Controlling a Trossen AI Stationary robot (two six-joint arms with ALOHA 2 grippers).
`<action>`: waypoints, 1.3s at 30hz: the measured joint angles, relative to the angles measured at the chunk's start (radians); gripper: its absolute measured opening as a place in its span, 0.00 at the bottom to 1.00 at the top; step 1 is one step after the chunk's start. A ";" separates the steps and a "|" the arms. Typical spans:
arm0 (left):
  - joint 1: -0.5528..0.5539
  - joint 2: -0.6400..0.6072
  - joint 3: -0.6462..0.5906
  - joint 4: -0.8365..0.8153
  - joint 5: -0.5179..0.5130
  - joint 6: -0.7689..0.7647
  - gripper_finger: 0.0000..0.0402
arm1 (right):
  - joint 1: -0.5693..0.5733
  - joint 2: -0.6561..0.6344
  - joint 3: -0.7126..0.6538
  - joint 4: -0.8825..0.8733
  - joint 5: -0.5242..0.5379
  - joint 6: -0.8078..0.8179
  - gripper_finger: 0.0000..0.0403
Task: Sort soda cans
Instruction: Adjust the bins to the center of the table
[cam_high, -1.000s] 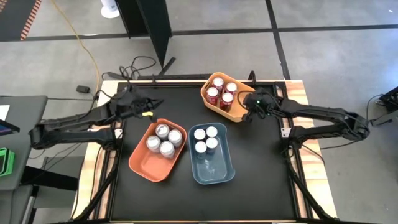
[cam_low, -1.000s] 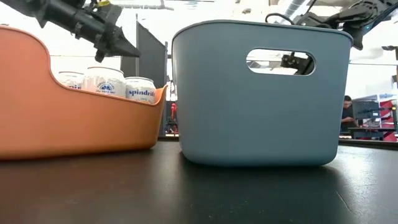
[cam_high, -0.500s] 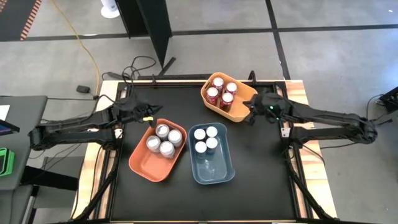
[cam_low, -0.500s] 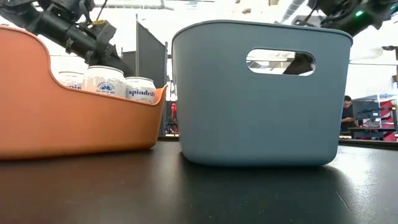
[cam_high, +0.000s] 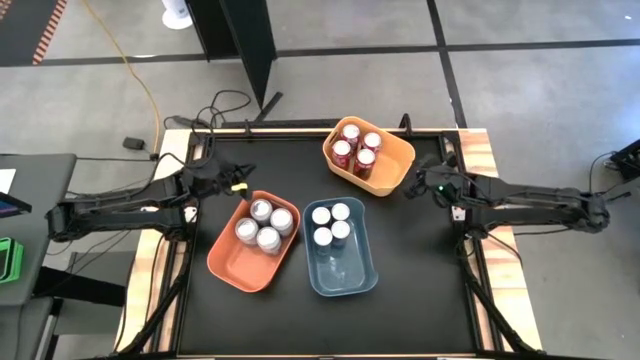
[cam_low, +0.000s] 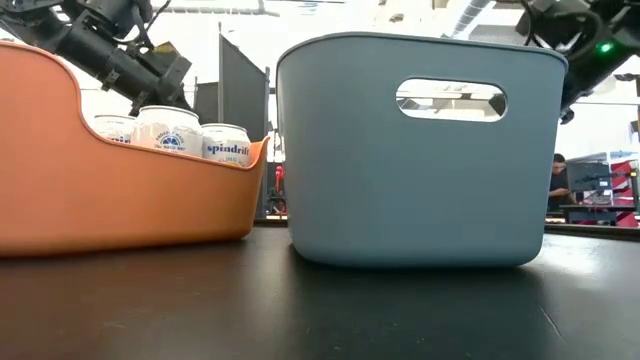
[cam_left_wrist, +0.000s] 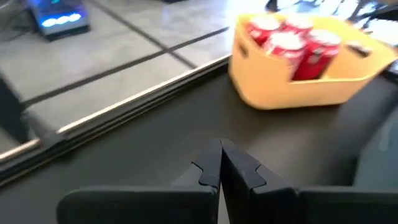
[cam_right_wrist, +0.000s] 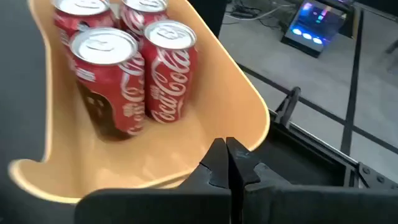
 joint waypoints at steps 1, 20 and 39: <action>0.000 0.000 0.000 -0.019 -0.015 -0.016 0.00 | -0.006 0.000 -0.006 0.001 -0.003 0.003 0.00; 0.000 0.000 0.000 -0.191 -0.125 -0.146 0.00 | 0.119 -0.005 -0.255 0.186 -0.060 0.108 0.00; 0.000 0.000 0.001 -0.188 -0.121 -0.133 0.00 | 0.127 -0.005 -0.377 0.526 0.092 -0.118 0.12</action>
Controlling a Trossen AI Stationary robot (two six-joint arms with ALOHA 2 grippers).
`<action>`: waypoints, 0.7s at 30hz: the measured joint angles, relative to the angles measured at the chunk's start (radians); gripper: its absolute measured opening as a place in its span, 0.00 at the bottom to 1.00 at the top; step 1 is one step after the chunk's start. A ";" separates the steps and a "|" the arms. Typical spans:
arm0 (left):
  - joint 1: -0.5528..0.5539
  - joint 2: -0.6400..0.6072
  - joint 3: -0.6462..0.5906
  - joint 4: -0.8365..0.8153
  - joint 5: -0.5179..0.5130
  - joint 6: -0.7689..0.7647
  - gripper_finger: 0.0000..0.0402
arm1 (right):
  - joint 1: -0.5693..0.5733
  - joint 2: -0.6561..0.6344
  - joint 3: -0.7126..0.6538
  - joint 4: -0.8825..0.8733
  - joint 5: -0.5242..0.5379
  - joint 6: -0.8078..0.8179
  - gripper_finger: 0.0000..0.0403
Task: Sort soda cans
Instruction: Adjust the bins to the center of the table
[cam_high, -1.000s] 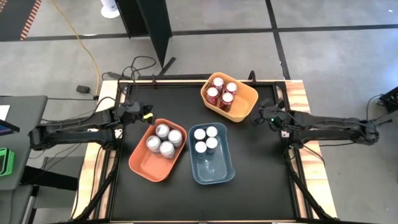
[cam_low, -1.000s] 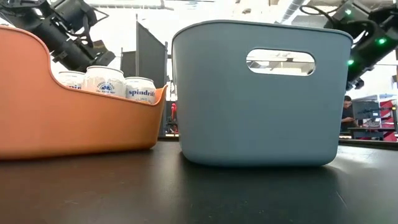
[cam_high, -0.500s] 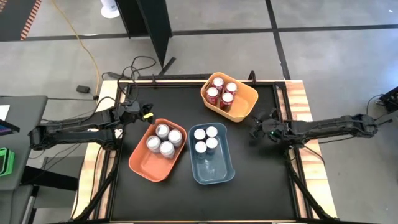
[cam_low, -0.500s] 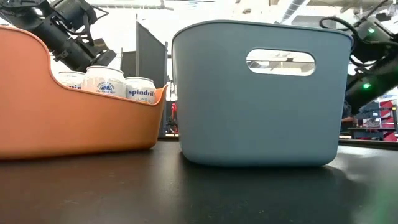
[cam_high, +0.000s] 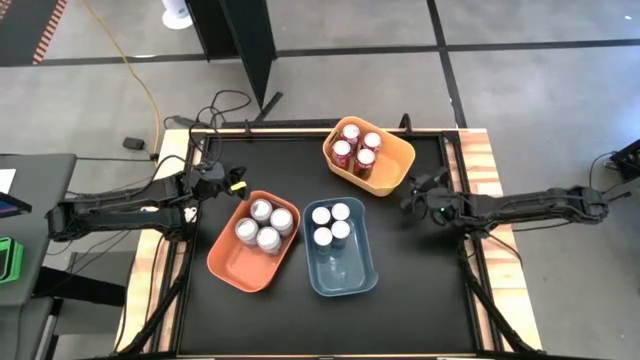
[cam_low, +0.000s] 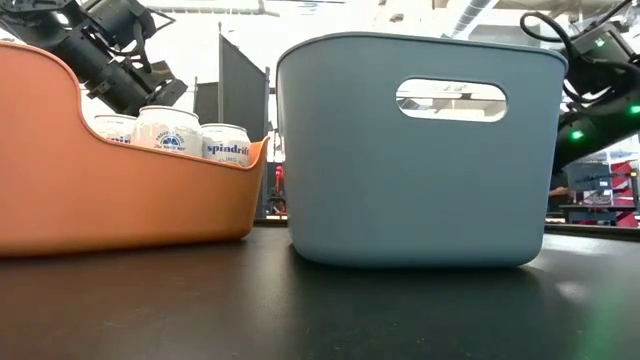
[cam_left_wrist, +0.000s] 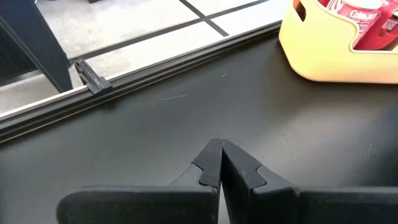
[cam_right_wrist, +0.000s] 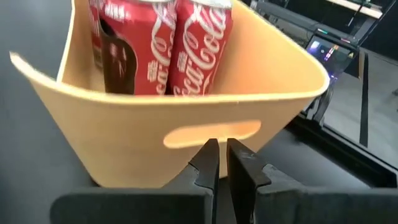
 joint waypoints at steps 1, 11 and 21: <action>0.000 0.000 0.000 0.000 0.000 0.000 0.00 | -0.004 0.000 0.000 0.012 -0.001 -0.007 0.12; 0.000 0.000 0.000 0.001 0.002 0.000 0.00 | -0.052 0.032 0.000 0.040 -0.053 0.035 0.12; 0.000 0.000 0.000 0.001 0.002 0.000 0.00 | -0.052 0.145 0.001 0.165 -0.055 0.027 0.11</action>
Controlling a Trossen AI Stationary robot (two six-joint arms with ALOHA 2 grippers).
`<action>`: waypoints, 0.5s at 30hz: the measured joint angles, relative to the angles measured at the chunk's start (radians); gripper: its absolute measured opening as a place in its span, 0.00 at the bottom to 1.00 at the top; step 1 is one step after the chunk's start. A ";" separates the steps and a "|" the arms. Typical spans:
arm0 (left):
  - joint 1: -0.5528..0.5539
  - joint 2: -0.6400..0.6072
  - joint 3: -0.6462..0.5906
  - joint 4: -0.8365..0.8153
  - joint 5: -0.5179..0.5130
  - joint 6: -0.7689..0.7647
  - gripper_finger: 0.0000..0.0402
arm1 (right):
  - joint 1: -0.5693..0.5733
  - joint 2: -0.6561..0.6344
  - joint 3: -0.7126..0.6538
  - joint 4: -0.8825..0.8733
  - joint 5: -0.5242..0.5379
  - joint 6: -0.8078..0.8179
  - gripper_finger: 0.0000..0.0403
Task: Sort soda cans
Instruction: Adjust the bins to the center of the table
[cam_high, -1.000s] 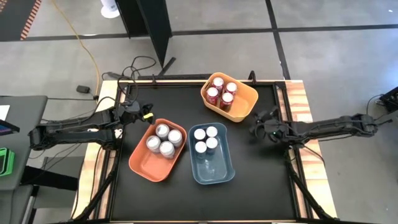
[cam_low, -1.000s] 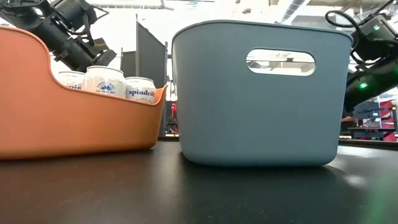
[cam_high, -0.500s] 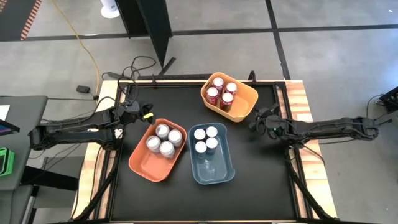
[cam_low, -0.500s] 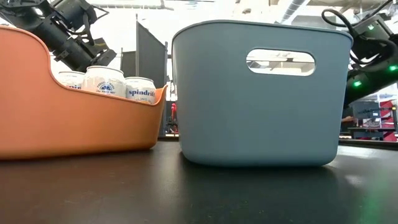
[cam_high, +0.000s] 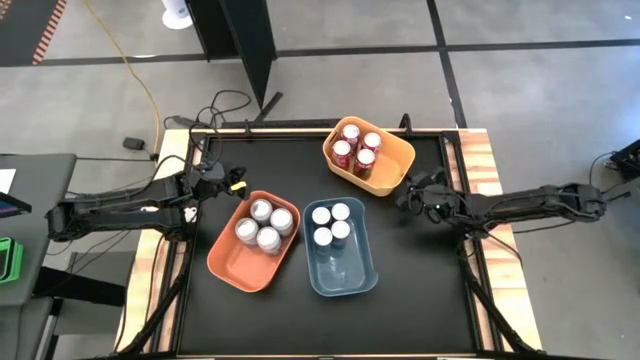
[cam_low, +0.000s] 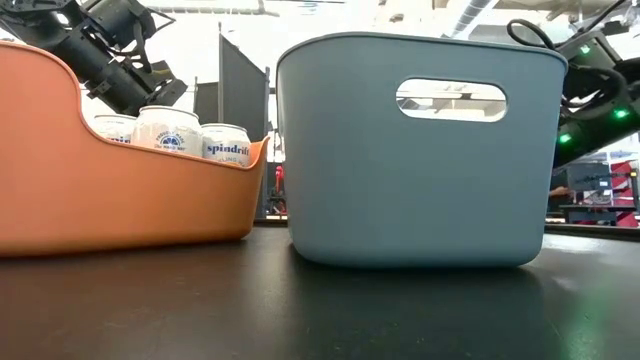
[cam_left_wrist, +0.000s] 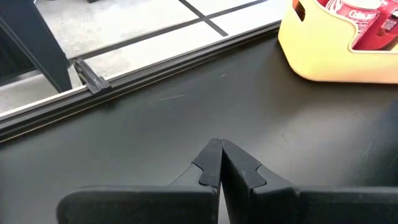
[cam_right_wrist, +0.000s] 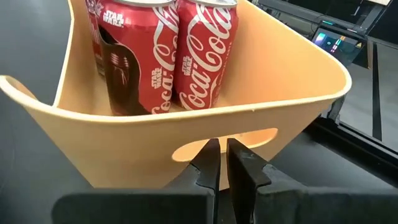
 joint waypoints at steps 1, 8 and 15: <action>0.000 0.000 0.000 0.000 0.000 0.000 0.00 | 0.000 0.012 0.000 0.016 0.000 0.000 0.11; 0.000 0.000 0.000 0.000 0.001 0.000 0.00 | 0.000 0.087 0.000 0.109 -0.008 -0.028 0.07; 0.000 0.000 0.000 0.000 0.003 0.001 0.00 | 0.052 0.111 0.001 0.128 -0.018 -0.032 0.04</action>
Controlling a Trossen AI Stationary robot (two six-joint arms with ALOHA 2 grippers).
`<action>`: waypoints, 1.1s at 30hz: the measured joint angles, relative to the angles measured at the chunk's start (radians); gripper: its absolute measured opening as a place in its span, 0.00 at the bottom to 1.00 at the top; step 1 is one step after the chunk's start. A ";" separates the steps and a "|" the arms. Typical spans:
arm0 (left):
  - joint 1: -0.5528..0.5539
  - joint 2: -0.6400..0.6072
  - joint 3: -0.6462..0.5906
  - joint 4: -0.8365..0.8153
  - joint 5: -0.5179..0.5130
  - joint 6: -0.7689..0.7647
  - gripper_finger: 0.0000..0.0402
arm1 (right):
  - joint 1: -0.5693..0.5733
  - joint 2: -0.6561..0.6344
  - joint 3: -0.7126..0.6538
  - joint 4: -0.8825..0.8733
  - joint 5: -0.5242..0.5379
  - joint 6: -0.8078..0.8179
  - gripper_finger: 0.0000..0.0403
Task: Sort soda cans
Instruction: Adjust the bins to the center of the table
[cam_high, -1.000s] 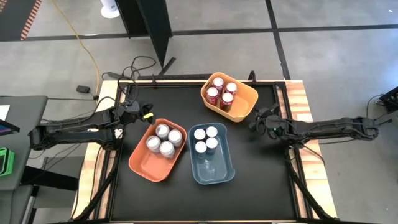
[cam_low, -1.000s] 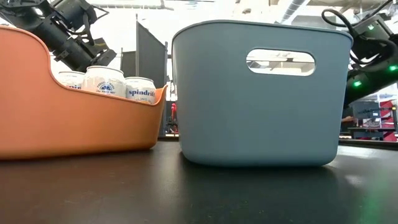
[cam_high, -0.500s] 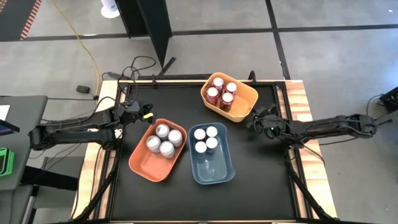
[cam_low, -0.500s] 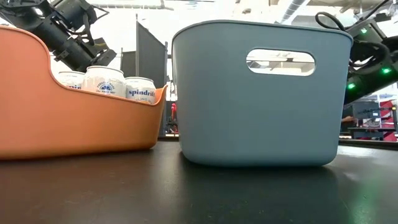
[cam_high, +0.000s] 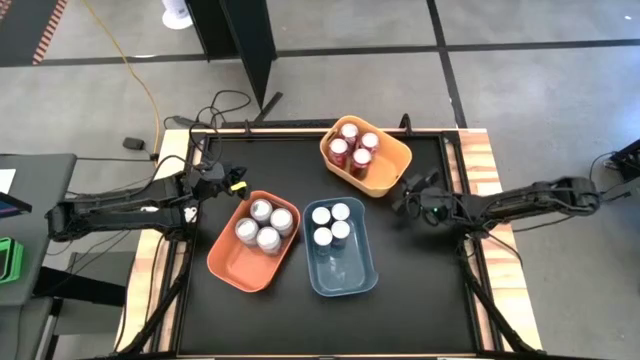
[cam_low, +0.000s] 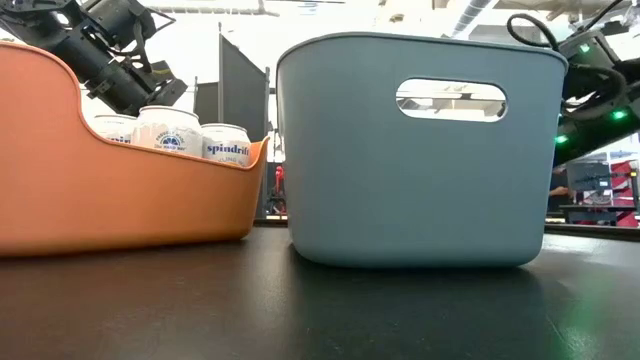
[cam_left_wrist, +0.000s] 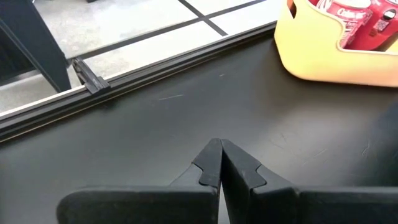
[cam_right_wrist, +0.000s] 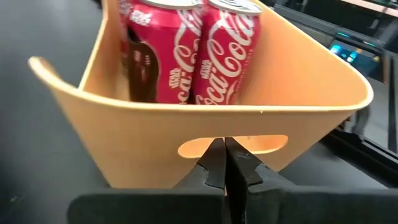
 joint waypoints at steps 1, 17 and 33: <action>0.000 0.000 0.000 0.000 0.000 0.000 0.00 | 0.011 0.000 0.000 0.001 -0.001 -0.009 0.04; 0.000 0.000 0.000 0.000 0.004 0.000 0.00 | 0.190 -0.007 0.029 -0.010 -0.032 -0.099 0.05; 0.000 0.000 0.000 -0.001 0.004 0.002 0.00 | 0.258 -0.008 0.451 -0.550 0.003 -0.449 0.02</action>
